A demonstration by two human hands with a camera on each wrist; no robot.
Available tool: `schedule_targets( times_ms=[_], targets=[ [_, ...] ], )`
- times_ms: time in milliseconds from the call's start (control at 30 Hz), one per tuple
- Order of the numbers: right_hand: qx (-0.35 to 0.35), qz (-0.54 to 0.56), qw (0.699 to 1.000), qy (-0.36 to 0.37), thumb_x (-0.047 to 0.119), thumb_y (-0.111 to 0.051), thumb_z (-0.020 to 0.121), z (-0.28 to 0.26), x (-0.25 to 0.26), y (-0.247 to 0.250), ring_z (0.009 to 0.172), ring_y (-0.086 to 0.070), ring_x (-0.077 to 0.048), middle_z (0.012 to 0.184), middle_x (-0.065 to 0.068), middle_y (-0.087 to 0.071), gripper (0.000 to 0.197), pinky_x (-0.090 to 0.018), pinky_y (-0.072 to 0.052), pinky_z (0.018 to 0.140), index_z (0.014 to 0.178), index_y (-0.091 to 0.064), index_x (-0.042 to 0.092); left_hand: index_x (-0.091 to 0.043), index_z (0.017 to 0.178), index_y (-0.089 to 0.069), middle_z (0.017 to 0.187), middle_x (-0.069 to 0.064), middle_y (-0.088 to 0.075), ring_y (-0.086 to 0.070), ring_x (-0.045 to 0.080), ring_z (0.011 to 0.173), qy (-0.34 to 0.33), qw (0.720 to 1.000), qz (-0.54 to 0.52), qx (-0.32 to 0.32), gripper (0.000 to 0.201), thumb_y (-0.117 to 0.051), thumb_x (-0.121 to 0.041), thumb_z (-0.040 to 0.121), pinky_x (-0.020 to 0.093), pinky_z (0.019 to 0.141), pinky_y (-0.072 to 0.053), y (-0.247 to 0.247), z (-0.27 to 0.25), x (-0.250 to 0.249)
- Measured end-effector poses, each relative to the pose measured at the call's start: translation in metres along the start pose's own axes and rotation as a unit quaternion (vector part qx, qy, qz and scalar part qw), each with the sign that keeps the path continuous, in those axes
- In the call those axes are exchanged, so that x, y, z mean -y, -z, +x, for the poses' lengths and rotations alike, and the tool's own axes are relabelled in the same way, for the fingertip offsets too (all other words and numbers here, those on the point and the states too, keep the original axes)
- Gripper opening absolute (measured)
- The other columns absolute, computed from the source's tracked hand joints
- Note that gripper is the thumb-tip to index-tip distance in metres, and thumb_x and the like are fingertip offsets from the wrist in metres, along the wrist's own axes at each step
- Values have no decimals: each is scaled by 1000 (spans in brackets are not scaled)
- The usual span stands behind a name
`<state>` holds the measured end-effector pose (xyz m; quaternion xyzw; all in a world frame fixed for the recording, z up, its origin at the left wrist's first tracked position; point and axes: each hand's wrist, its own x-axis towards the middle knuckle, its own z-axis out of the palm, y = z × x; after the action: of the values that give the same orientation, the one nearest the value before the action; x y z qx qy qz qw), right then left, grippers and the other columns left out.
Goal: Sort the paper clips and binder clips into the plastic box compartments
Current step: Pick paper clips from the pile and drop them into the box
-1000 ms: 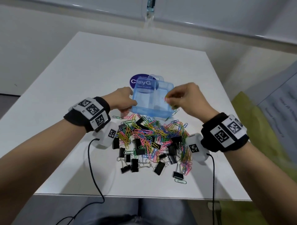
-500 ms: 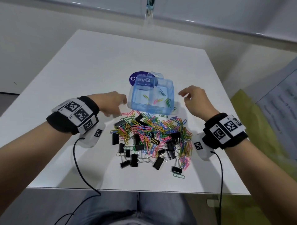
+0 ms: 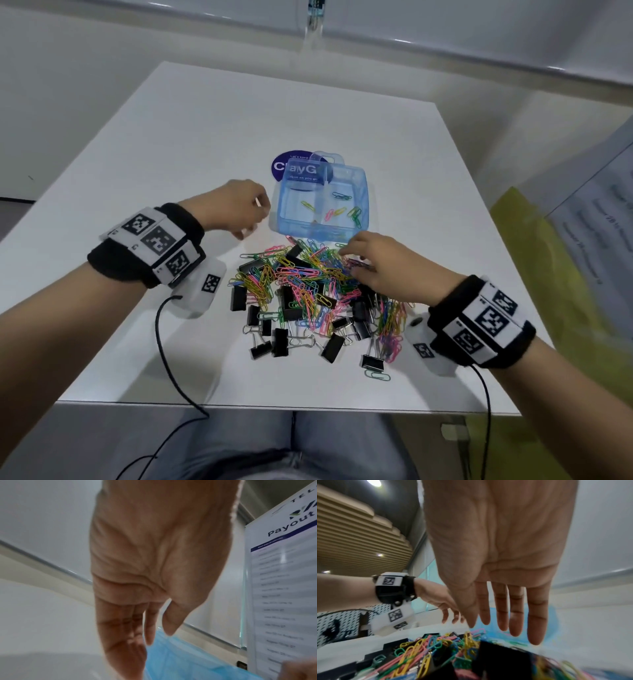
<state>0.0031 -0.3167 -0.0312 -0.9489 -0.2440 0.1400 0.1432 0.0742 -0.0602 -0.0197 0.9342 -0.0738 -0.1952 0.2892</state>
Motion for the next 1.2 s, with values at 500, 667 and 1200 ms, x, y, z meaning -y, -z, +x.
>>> schedule_targets(
  times_ms=[500, 667, 1200],
  targets=[
    [-1, -23, 1000, 14, 0, -59, 82, 30, 27, 1, 89, -62, -23, 100, -8, -68, 21, -33, -49, 78, 99, -69, 9, 1, 143, -25, 70, 17, -64, -58, 24, 54, 73, 985, -156, 13, 57, -54, -10, 95, 29, 45, -50, -8, 37, -14],
    [-66, 147, 986, -36, 0, -71, 77, 28, 22, 25, 54, -59, -1, 67, 10, -62, 10, -13, -47, 57, 84, -74, 7, 1, 142, -26, 68, 17, -63, -56, 24, 53, 73, 983, -165, 18, 55, -53, -10, 95, 27, 40, -48, -8, 38, -11],
    [-219, 98, 965, -104, 9, -66, 82, 69, -15, 31, 85, -60, -20, 113, -8, -69, 28, -25, -42, 78, 110, -70, 11, -17, 114, -59, 110, 5, -62, -47, 28, 109, -146, 946, 269, -111, 52, -72, -47, 74, 38, 87, -38, 6, 49, -47]
  ],
)
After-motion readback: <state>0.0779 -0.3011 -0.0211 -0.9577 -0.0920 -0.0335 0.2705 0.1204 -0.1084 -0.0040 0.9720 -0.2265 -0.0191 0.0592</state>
